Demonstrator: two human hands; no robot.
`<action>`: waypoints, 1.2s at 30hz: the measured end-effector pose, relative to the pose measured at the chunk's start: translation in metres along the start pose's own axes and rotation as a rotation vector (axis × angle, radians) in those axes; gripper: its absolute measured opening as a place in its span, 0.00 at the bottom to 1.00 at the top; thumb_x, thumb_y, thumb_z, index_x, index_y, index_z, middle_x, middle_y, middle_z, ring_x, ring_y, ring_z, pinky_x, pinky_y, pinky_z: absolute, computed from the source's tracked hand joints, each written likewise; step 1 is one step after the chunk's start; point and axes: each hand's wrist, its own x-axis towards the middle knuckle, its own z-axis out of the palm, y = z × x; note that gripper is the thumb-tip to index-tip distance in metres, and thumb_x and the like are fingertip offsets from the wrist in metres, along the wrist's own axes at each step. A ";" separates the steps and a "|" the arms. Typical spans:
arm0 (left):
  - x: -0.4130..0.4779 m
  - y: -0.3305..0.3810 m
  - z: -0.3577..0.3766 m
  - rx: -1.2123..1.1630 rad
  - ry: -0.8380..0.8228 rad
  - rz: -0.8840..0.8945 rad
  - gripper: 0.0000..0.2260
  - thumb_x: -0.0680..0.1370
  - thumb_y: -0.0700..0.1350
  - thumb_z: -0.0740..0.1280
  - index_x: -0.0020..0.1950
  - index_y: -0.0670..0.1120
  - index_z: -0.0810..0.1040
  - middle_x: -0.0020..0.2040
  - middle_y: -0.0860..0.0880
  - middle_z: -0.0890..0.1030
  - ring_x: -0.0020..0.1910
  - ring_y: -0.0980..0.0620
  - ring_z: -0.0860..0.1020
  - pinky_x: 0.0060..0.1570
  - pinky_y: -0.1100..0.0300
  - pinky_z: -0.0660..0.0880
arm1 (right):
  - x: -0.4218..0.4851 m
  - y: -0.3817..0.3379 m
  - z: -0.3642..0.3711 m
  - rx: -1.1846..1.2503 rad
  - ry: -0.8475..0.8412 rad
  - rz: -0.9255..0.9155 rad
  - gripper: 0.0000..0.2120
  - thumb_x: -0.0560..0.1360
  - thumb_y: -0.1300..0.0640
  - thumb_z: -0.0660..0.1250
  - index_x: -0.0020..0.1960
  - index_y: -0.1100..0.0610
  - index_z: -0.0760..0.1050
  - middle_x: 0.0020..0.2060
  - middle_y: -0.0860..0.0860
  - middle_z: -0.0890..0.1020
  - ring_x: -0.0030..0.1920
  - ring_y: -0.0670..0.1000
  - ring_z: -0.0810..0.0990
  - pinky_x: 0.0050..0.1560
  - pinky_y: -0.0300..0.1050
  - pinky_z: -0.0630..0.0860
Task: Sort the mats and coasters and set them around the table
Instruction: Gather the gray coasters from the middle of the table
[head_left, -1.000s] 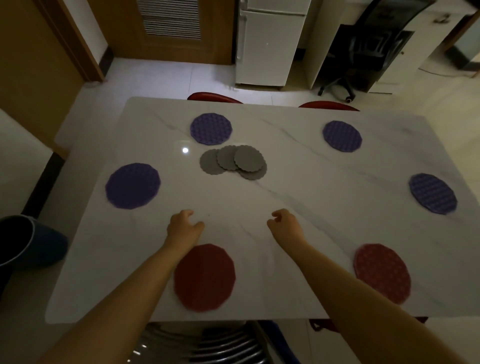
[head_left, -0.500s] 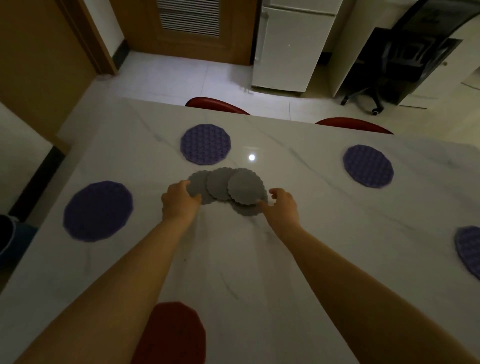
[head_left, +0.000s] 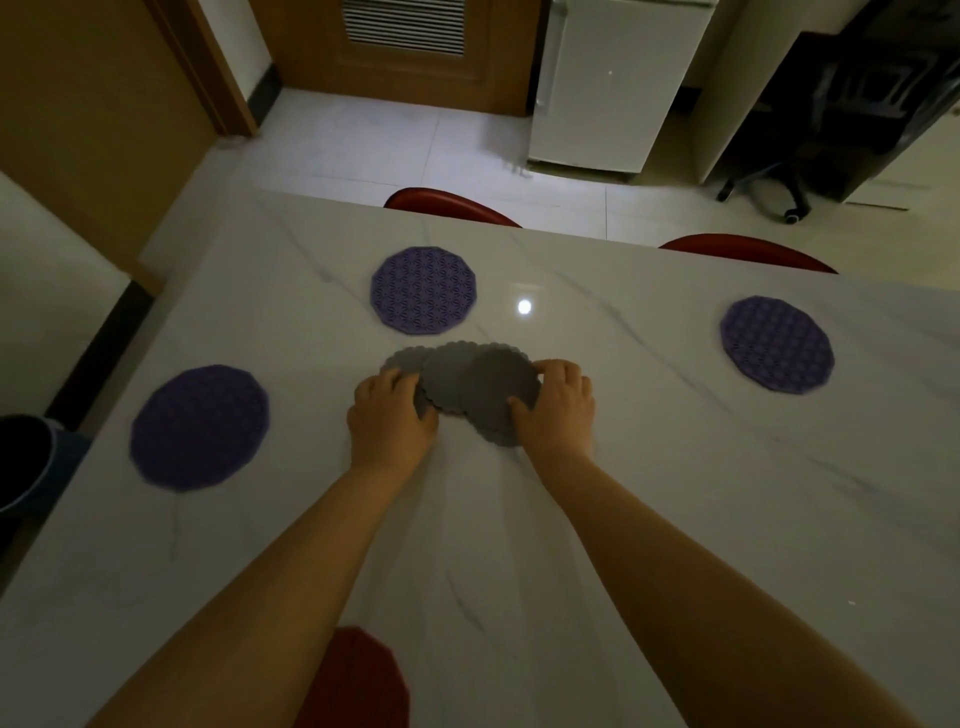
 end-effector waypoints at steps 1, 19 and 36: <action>-0.004 0.000 -0.001 -0.050 0.045 0.031 0.19 0.78 0.48 0.65 0.67 0.43 0.73 0.69 0.41 0.72 0.68 0.39 0.67 0.65 0.45 0.67 | -0.002 -0.003 -0.003 0.106 0.014 0.006 0.15 0.74 0.55 0.65 0.60 0.55 0.72 0.57 0.53 0.75 0.58 0.54 0.72 0.61 0.48 0.69; -0.087 -0.037 -0.004 -1.587 -0.048 -0.578 0.11 0.79 0.38 0.62 0.61 0.44 0.75 0.55 0.44 0.82 0.51 0.49 0.82 0.42 0.58 0.82 | 0.011 -0.019 0.009 0.230 -0.161 0.169 0.23 0.74 0.48 0.65 0.66 0.55 0.70 0.59 0.55 0.74 0.60 0.56 0.72 0.60 0.49 0.71; -0.112 -0.053 -0.020 -1.670 -0.004 -0.620 0.10 0.80 0.38 0.61 0.59 0.46 0.76 0.56 0.44 0.82 0.52 0.48 0.83 0.41 0.58 0.81 | -0.011 -0.045 0.008 0.455 -0.060 0.102 0.07 0.75 0.56 0.65 0.53 0.52 0.73 0.45 0.47 0.79 0.47 0.49 0.78 0.41 0.37 0.72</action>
